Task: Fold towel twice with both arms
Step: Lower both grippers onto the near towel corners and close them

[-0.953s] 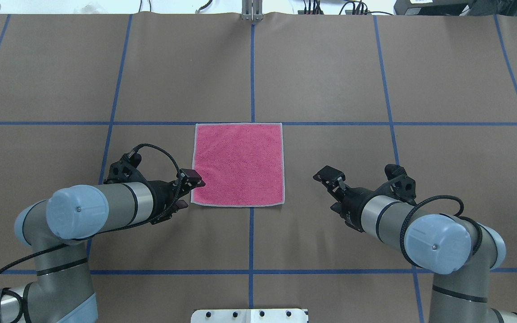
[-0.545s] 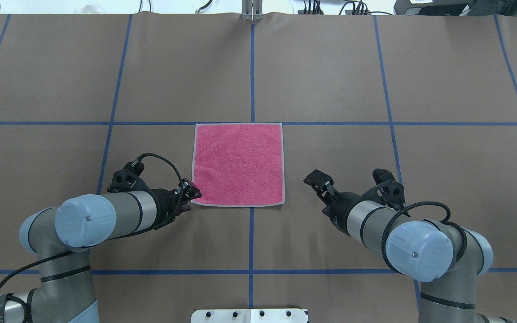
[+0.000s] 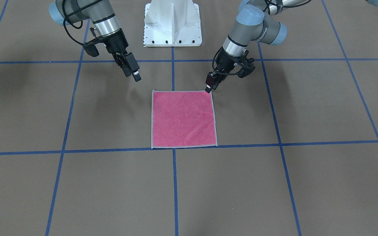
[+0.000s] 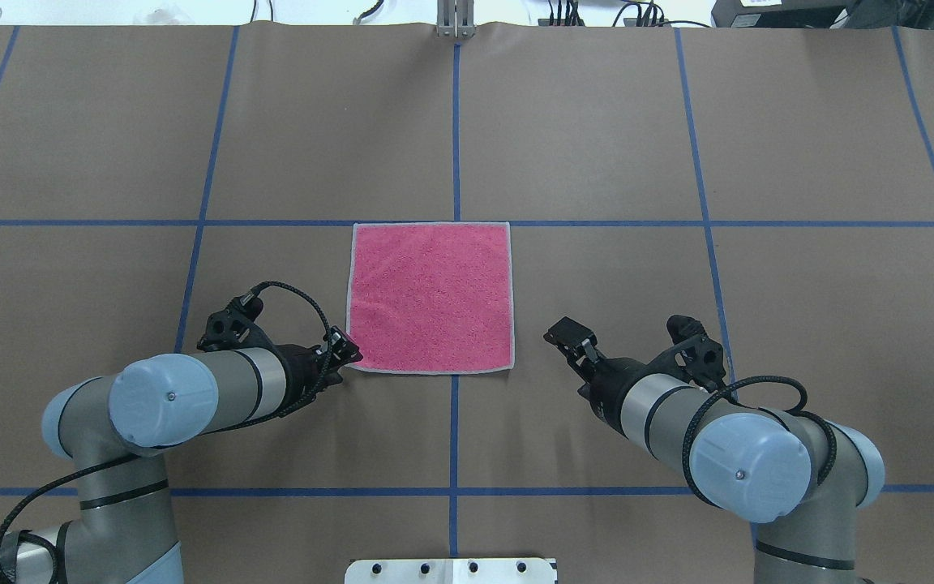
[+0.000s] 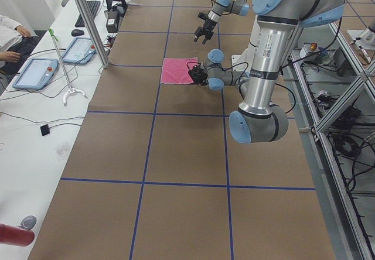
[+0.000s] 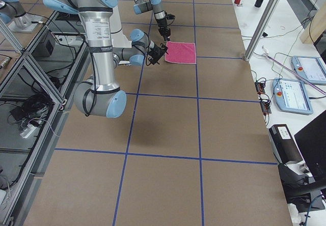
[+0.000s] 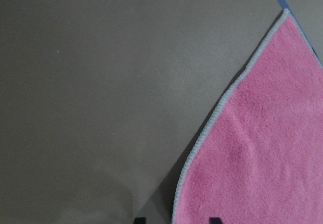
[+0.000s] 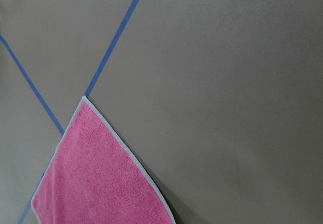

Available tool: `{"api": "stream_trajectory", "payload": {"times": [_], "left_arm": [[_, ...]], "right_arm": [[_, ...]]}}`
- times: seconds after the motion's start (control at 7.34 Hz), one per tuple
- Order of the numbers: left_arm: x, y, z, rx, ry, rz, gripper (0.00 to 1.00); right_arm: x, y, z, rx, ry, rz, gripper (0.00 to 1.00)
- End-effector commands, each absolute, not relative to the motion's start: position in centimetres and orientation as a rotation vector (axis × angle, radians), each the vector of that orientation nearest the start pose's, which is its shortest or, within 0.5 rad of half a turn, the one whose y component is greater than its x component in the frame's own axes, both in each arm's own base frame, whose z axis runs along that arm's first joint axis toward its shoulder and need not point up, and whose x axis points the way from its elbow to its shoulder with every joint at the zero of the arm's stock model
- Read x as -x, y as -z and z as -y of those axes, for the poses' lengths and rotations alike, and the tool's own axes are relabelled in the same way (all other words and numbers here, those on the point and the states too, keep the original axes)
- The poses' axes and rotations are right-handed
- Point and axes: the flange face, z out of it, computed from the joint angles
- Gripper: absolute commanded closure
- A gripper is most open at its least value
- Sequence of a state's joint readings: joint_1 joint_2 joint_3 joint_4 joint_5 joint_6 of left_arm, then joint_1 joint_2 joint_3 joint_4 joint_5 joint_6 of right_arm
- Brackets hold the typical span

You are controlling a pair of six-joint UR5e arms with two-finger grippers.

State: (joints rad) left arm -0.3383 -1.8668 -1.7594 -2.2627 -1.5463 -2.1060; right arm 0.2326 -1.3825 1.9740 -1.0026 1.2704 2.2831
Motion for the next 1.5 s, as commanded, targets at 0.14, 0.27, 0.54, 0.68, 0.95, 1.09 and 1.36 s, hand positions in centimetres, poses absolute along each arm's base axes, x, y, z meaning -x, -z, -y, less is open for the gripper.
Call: {"api": "stream_trajectory", "payload": {"times": [0.14,0.27,0.54,0.68,0.95,1.09,1.36], "left_arm": [[-52.5,-33.2,32.8,0.095,0.778,-1.207,0.63],[-52.6,-33.1,32.8,0.095,0.777,-1.207,0.66],[-52.8,-32.8,32.9,0.095,0.777,-1.211,0.68],[-52.8,-32.8,32.9,0.095,0.777,-1.211,0.7],[-52.8,-32.9,33.0,0.094,0.779,-1.21,1.0],[-52.8,-32.9,33.0,0.094,0.779,-1.21,1.0],[-52.8,-32.9,33.0,0.094,0.779,-1.21,1.0]], "right_arm": [[48.2,-30.9,27.9,0.017,-0.998,1.235,0.03],[48.2,-30.9,27.9,0.017,-0.998,1.235,0.03],[48.2,-30.9,27.8,0.011,-0.999,1.237,0.03],[48.3,-30.9,27.7,0.008,-0.999,1.238,0.03],[48.7,-31.1,27.4,0.009,-0.996,1.231,0.09],[49.1,-31.7,27.4,0.005,-0.995,1.219,0.11],[51.5,-30.7,27.6,0.016,-1.014,1.216,0.12]]}}
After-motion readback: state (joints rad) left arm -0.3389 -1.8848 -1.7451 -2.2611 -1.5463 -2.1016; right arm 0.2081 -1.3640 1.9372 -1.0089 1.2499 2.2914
